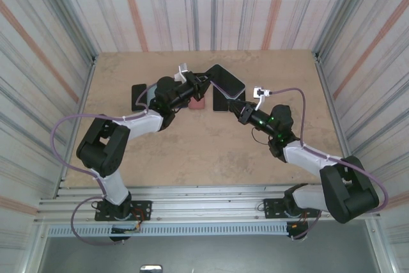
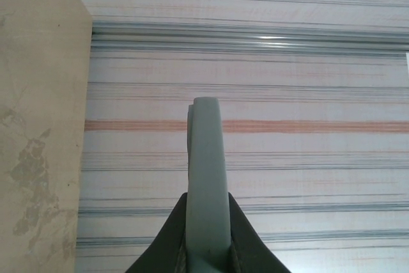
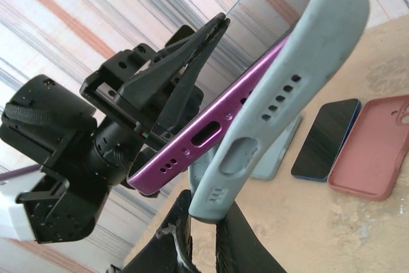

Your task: Take the phone out of the phone case

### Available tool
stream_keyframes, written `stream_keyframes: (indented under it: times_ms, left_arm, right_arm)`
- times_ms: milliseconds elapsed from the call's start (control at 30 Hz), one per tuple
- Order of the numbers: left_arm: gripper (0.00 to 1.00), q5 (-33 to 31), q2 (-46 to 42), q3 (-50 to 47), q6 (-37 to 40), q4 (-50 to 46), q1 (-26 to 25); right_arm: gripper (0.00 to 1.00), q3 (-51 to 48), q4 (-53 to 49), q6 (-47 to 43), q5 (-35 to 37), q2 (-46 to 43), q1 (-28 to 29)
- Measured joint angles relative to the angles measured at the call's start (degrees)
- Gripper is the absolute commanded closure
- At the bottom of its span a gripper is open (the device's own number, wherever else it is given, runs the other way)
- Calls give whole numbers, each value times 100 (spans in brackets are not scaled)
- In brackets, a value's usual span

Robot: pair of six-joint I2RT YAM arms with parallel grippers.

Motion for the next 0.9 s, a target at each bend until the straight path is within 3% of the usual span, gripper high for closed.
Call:
stream_keyframes:
  times_ms: [233,500,633,900]
  left_arm:
    - [96,275,-107,55,570,-540,83]
    - [99,1370,-599,710,2365,-2129,634]
    - [99,2070,-780,1134,3460,-2704,892]
    - [98,3340,-804,1451,5556,-3558,1191]
  right_arm:
    - [65,2,-450,-151,-424,-153,-254]
    - [40,612,-2234,-1392,-1239,-422,-730]
    - [34,1237,-3491,-2520,-1587,-507,-782]
    - [30,2022,-5086,-4533,-2090,-343,-669]
